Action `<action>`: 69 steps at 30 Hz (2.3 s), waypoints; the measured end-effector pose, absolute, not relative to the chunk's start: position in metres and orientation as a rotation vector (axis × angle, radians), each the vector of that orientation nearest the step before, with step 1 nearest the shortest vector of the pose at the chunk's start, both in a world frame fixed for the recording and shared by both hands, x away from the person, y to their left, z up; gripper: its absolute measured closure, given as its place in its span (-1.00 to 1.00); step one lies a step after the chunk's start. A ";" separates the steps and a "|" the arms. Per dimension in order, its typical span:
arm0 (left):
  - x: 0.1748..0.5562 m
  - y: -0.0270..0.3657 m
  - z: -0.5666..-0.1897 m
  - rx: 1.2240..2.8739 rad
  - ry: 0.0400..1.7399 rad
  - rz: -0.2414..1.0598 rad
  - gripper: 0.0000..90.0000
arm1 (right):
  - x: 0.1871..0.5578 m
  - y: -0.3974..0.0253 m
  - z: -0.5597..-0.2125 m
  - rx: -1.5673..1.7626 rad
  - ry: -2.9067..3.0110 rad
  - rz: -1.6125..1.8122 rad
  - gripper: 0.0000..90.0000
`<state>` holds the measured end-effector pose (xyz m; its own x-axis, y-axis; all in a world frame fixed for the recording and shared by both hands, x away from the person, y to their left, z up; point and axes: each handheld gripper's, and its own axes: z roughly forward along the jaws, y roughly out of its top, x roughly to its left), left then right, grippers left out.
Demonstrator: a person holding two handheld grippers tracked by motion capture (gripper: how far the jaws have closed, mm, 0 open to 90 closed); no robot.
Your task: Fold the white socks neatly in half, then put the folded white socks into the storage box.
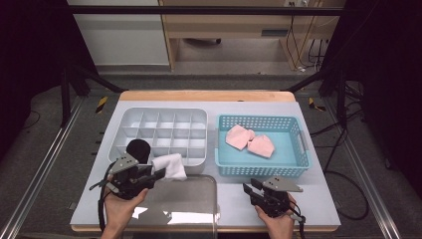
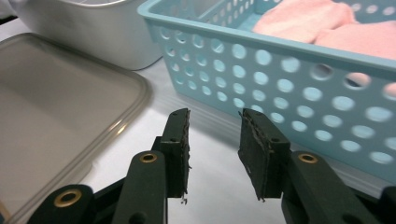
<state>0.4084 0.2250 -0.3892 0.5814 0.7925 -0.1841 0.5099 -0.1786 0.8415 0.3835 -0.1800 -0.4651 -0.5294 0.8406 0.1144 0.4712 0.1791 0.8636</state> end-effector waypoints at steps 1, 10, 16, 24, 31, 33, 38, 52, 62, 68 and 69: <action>0.410 0.226 -0.387 1.842 1.059 0.370 0.46 | 0.383 -0.182 -0.465 1.241 2.069 1.296 0.37; 0.424 0.238 -0.369 1.840 1.064 0.434 0.45 | 0.383 -0.190 -0.466 1.268 2.040 1.297 0.32; 0.437 0.245 -0.361 1.849 1.091 0.454 0.45 | 0.382 -0.192 -0.468 1.266 2.044 1.290 0.31; 0.455 0.253 -0.359 1.864 1.133 0.454 0.45 | 0.382 -0.193 -0.468 1.267 2.047 1.287 0.31; 0.472 0.252 -0.364 1.902 1.152 0.438 0.45 | 0.381 -0.192 -0.470 1.258 2.060 1.289 0.32; 0.477 0.252 -0.367 1.916 1.154 0.435 0.45 | 0.382 -0.192 -0.471 1.257 2.068 1.291 0.32; 0.487 0.255 -0.374 1.941 1.186 0.413 0.45 | 0.382 -0.191 -0.473 1.258 2.080 1.287 0.33; 0.496 0.258 -0.386 2.108 1.183 0.457 0.45 | 0.385 -0.188 -0.476 1.259 2.103 1.275 0.34; 0.495 0.238 -0.392 2.260 1.108 0.441 0.46 | 0.385 -0.190 -0.478 1.268 2.099 1.283 0.34; 0.498 0.234 -0.395 2.270 1.140 0.385 0.47 | 0.386 -0.188 -0.478 1.269 2.110 1.286 0.34; 0.498 0.233 -0.395 2.277 1.142 0.392 0.47 | 0.386 -0.188 -0.479 1.270 2.113 1.283 0.35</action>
<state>0.4981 0.2327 -0.3954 0.5951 0.8036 0.0110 0.6410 -0.4828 0.5967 0.3857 -0.1880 -0.4787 -0.5310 0.8359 0.1386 0.5083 0.1834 0.8414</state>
